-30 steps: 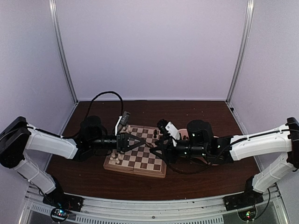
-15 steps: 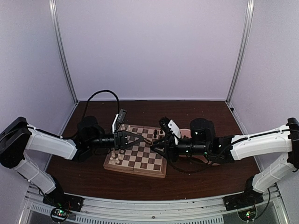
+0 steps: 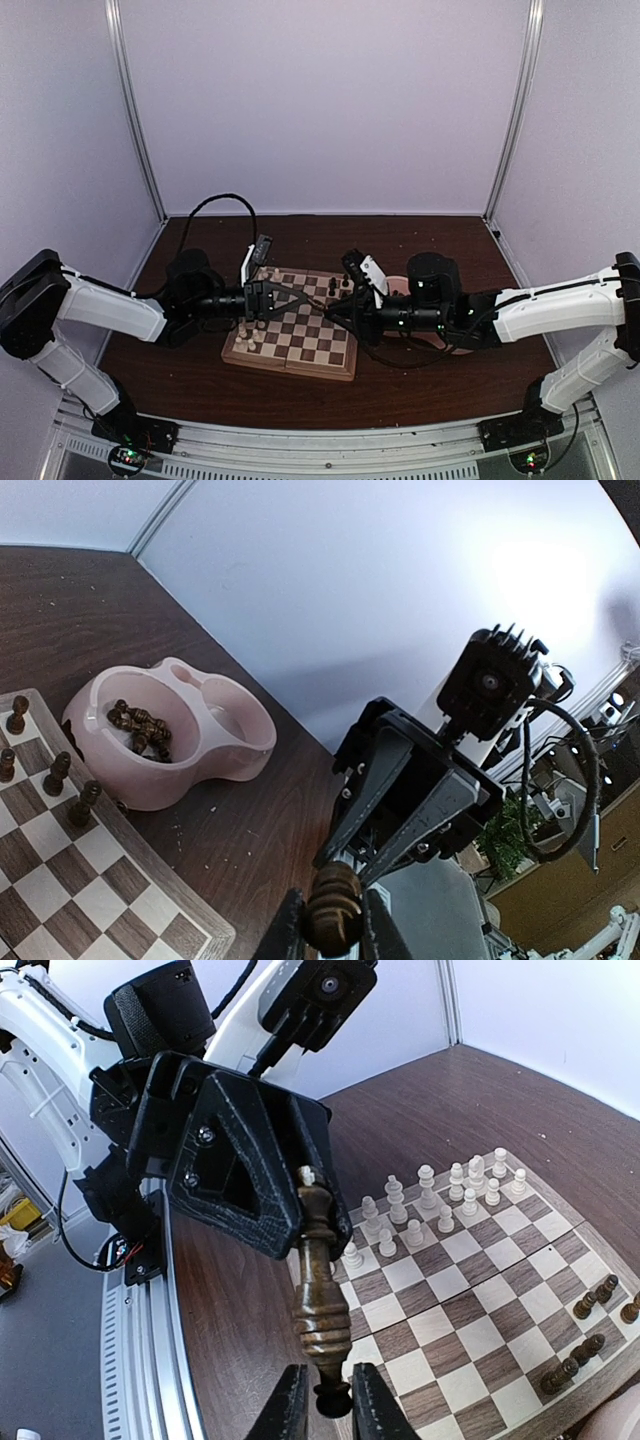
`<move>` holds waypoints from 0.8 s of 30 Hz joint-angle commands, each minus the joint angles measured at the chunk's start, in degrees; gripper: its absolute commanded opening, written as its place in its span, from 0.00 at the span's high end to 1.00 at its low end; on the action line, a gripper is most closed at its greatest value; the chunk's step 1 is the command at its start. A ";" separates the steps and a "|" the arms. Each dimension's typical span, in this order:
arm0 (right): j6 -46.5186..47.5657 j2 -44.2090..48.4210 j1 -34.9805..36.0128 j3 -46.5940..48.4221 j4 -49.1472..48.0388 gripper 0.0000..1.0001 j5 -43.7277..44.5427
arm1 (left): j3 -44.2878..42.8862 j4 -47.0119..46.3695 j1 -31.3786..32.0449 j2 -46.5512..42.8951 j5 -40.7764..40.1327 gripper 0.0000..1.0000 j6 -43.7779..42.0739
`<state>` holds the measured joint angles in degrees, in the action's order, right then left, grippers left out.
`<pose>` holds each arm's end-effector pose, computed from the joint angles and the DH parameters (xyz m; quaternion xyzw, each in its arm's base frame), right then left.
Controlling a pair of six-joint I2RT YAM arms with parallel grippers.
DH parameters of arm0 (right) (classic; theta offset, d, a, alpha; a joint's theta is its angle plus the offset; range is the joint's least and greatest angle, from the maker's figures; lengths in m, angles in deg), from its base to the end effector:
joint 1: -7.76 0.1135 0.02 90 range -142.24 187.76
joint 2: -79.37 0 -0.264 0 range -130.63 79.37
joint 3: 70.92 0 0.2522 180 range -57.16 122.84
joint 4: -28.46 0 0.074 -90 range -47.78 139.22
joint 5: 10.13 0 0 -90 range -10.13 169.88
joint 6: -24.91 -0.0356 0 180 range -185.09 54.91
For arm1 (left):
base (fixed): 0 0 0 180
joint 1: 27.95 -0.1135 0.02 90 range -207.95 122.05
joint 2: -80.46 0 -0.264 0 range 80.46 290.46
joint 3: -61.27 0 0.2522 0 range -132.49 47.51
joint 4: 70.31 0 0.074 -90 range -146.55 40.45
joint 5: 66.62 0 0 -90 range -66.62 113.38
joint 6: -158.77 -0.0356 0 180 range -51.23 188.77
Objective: Set up the chess pieces on the board
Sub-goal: Adjust the chess pile.
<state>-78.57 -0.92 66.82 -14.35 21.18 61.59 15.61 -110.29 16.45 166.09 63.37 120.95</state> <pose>0.1497 0.2714 0.2418 -0.3940 0.6922 0.4523 0.4013 0.1944 -0.2224 0.2147 0.1962 0.6793 -0.6570 0.2617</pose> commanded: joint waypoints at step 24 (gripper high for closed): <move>-1.46 -1.17 -0.80 1.24 -0.39 0.79 -1.60 | -0.27 -7.81 -1.08 2.49 2.43 0.90 3.12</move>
<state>-79.42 -2.21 66.41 -13.91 22.58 61.09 15.61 -113.26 15.86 167.71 64.46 122.97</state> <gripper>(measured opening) 0.233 0.157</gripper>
